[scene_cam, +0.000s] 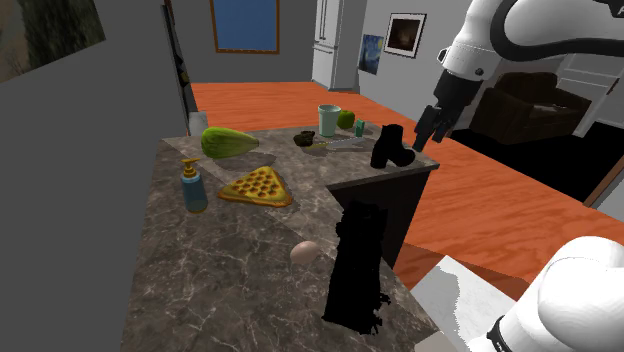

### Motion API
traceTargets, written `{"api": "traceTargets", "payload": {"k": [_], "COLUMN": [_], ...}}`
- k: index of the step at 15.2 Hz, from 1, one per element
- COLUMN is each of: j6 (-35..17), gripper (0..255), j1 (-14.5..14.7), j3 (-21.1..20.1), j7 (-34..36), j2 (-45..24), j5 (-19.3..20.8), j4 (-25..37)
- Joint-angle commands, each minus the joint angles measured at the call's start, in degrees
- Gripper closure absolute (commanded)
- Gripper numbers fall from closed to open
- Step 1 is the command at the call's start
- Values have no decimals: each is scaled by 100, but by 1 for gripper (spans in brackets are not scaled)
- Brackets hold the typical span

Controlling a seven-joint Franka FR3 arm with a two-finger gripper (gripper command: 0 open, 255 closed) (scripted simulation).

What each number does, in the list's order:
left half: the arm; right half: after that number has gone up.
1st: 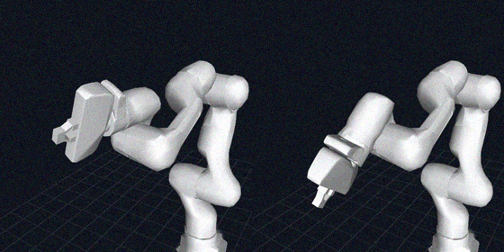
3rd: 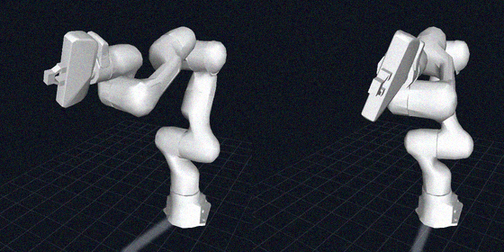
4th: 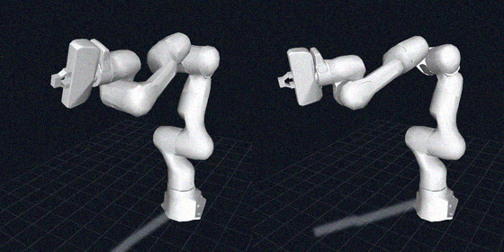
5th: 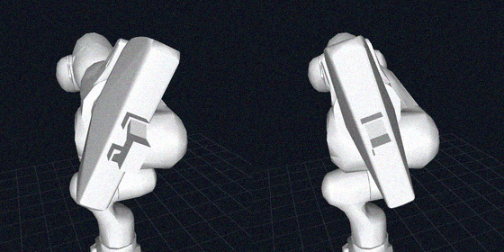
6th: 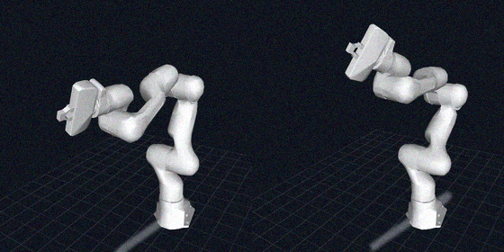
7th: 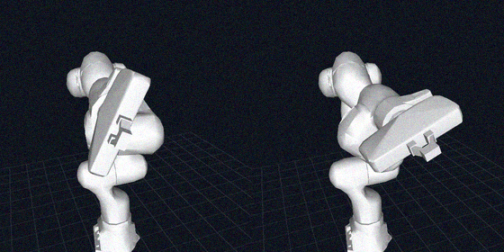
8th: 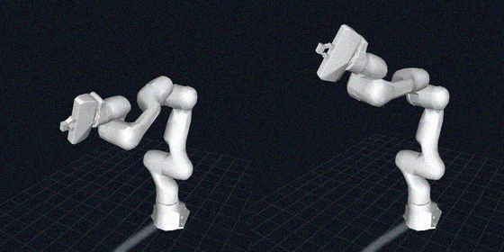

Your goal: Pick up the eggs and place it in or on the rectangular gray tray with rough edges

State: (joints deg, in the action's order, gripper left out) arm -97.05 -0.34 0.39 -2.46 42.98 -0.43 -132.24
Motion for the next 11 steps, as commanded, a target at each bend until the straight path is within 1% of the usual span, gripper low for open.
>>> {"api": "traceTargets", "payload": {"k": [1, 6, 11], "j6": [0, -689, -1369], "gripper": [0, 0, 0], "j1": [0, 274, 567], "j3": [0, -87, -191], "j7": [0, -99, -249], "j2": [0, -511, -1138], "j5": [0, -341, -708], "j4": [0, -337, -539]}}
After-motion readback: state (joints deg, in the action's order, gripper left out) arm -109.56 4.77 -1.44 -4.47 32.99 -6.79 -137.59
